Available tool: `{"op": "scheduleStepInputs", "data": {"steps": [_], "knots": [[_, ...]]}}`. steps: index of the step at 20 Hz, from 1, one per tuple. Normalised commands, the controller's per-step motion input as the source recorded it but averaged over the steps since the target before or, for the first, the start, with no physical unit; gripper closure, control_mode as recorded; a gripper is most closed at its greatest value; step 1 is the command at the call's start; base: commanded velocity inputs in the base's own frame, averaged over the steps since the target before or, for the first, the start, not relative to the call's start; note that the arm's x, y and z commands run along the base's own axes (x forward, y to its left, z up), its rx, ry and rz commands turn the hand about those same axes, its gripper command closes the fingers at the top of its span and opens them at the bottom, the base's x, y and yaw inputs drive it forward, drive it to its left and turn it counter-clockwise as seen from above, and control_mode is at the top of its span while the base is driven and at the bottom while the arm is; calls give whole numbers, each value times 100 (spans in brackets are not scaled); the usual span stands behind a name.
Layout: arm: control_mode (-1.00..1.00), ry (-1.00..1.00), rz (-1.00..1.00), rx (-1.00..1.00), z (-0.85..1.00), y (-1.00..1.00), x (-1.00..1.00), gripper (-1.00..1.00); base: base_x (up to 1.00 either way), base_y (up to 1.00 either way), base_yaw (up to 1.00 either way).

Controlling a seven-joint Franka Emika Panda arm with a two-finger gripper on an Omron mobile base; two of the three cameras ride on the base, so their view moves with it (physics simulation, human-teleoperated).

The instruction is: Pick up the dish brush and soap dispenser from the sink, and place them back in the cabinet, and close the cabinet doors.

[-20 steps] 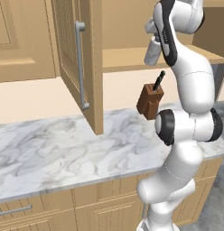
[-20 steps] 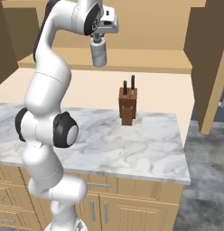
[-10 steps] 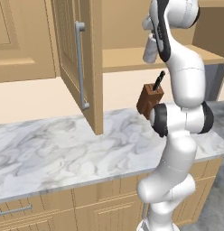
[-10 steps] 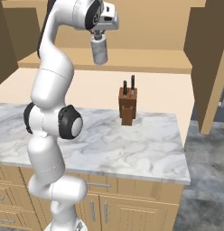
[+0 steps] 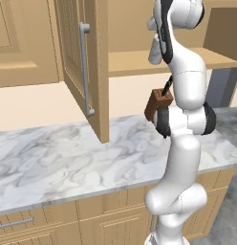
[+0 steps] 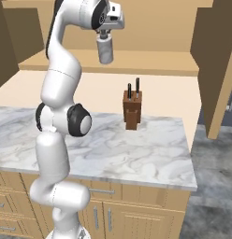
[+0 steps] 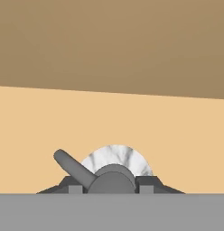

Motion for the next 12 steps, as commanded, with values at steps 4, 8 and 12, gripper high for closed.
{"op": "scheduleStepInputs", "data": {"steps": [4, 8, 12], "knots": [[-100, 0, 0, 0, 0, 0, 35, 100, 0, 0, 0], [-100, 0, 0, 0, -4, 0, 20, 100, 0, 0, 0], [-100, 2, 0, 0, -11, 0, 13, 100, 0, 0, 0]]}}
